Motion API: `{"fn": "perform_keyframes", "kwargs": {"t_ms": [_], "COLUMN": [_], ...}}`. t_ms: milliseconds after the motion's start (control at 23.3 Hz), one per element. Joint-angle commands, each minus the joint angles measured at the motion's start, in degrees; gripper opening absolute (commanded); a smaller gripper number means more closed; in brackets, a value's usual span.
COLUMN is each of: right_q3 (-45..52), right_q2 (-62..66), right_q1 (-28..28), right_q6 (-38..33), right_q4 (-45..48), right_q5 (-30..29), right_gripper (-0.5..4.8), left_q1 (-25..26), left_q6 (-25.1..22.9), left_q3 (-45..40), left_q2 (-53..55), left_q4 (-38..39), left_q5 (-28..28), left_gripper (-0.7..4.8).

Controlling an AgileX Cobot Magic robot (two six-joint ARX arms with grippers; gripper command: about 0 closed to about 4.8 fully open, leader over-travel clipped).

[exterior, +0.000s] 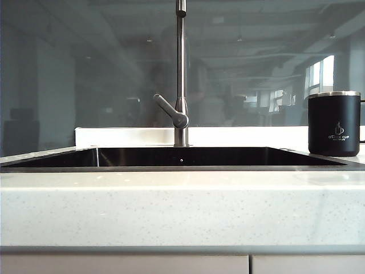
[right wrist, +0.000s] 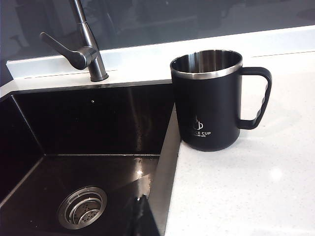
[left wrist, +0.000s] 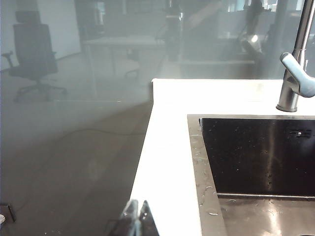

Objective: Pick up the mug next to the sink, go to the faucet to get some water, pour the water into the sink, and finally put the mug back to its place.

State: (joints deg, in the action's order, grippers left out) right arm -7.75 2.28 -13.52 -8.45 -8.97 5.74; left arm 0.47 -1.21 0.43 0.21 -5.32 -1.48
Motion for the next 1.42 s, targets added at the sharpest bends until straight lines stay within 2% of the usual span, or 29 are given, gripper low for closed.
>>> {"fn": "perform_keyframes", "kwargs": {"t_ms": [43,815,944,987,1116,1287,1416], "right_q3": [-0.2,-0.2,-0.2,-0.2,0.5,6.6,7.7], "right_q2": [-0.1,-0.1,-0.1,-0.1,-0.8,-2.4,-2.4], "right_q1": [0.0,0.6,3.4,5.7,10.3,12.5,12.4], "right_q6": [0.1,0.1,0.1,0.1,0.1,0.1,3.6], "right_q4": [1.0,1.0,1.1,1.1,1.5,10.9,13.7], "right_q5": [-0.1,-0.1,0.8,2.4,1.9,1.3,-4.5], "right_gripper": [-0.05,-0.05,-0.06,-0.06,-0.06,-0.06,-0.06], "left_q1": [-0.1,-0.1,-0.1,-0.1,-0.1,-0.1,-0.1], "left_q6": [0.4,0.4,0.4,0.4,0.4,0.4,0.4], "left_q3": [0.2,0.2,0.2,0.2,0.2,0.2,0.2], "left_q2": [0.0,0.0,0.0,0.0,0.0,0.0,0.0], "left_q4": [-0.5,-0.5,-0.5,-0.5,-0.5,-0.3,-0.3], "left_q5": [0.2,0.2,0.2,0.2,0.2,0.2,0.3], "left_gripper": [-0.03,-0.03,-0.03,-0.03,-0.03,-0.03,-0.03]}}
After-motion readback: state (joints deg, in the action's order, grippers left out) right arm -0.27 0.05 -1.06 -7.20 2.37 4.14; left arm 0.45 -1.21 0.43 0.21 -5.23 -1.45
